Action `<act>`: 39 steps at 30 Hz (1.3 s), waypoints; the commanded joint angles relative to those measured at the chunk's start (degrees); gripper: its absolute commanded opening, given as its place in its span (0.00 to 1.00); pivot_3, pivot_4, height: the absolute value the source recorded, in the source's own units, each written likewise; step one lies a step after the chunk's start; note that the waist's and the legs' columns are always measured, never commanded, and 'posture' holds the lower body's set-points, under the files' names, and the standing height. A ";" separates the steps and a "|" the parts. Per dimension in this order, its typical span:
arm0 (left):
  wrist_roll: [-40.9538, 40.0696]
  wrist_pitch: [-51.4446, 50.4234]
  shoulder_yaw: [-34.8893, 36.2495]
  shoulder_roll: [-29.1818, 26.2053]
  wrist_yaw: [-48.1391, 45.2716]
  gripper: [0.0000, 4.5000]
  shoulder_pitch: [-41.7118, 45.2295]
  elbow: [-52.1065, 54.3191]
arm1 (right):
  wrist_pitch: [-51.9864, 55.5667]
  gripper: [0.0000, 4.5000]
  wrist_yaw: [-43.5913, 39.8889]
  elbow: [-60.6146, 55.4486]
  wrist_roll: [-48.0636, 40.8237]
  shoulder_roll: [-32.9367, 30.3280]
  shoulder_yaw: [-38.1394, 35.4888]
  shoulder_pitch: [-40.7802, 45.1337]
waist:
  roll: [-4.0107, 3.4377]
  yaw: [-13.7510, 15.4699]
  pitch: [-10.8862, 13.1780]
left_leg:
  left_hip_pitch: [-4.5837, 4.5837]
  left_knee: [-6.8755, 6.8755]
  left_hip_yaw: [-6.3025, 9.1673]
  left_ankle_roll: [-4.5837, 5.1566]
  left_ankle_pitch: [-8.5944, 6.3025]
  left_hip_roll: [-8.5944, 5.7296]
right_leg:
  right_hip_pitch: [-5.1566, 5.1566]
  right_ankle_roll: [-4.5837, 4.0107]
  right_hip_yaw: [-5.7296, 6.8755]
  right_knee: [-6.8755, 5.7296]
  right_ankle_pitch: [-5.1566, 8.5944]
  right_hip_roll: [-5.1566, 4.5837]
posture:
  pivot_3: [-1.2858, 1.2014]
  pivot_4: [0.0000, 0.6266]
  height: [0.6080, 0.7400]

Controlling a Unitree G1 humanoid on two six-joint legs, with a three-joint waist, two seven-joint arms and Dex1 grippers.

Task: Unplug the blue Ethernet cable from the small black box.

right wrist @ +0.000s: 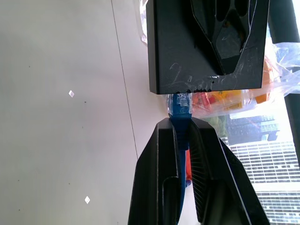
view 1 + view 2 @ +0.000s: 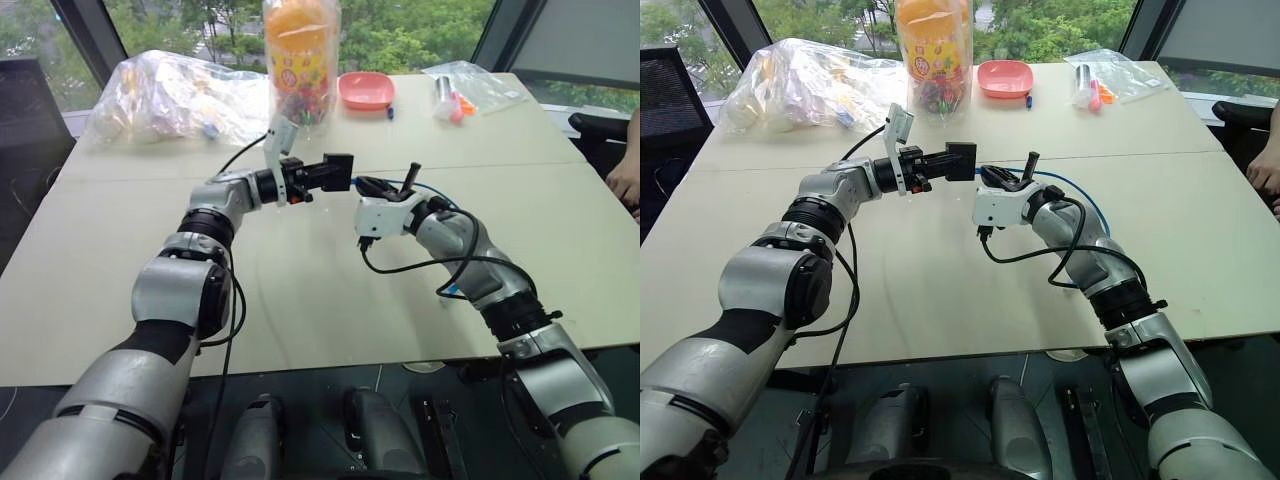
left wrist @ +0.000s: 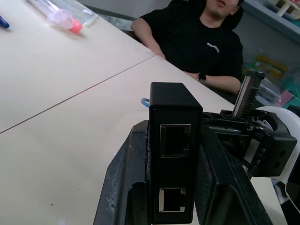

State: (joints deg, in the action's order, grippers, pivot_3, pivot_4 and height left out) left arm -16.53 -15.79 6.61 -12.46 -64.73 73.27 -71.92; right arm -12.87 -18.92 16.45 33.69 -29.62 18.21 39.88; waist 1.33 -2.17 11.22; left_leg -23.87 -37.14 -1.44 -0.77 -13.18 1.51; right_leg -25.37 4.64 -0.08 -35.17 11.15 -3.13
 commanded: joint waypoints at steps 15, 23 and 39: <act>-11.06 -20.17 13.64 -3.80 -9.28 0.12 -1.74 4.51 | 48.95 0.70 -2.41 -27.91 -71.79 32.23 -31.87 -14.69 | 0.00 -0.04 -0.01 | 0.04 -0.06 0.17 0.00 0.00 0.24 | 0.06 -0.02 0.11 -0.14 -0.08 0.18 | 0.52 0.24 1.00; -12.94 -28.37 11.84 -3.26 -13.66 0.12 -5.65 13.10 | 50.50 0.70 2.76 -28.66 -85.79 38.95 -34.77 -13.46 | 0.00 -0.07 -0.01 | 0.13 -0.03 0.17 0.00 0.00 0.28 | 0.09 -0.05 0.09 -0.14 -0.09 0.23 | 0.52 0.24 1.00; -14.28 -31.63 11.39 -1.89 -12.52 0.12 -7.51 18.20 | 47.45 0.70 3.69 -27.27 -88.55 38.51 -30.67 -13.17 | -0.01 -0.12 -0.01 | 0.13 -0.02 0.18 0.00 0.00 0.29 | 0.07 -0.05 0.08 -0.14 -0.09 0.27 | 0.52 0.24 1.00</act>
State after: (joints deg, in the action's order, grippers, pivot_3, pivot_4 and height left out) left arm -29.39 -47.19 18.13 -14.36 -77.07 65.38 -56.02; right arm 35.59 -15.03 -9.79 -53.57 8.40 -13.33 25.37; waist 1.32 -2.29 11.21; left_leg -23.75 -37.15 -1.26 -0.77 -13.19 1.80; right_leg -25.30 4.59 0.00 -35.32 11.06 -2.86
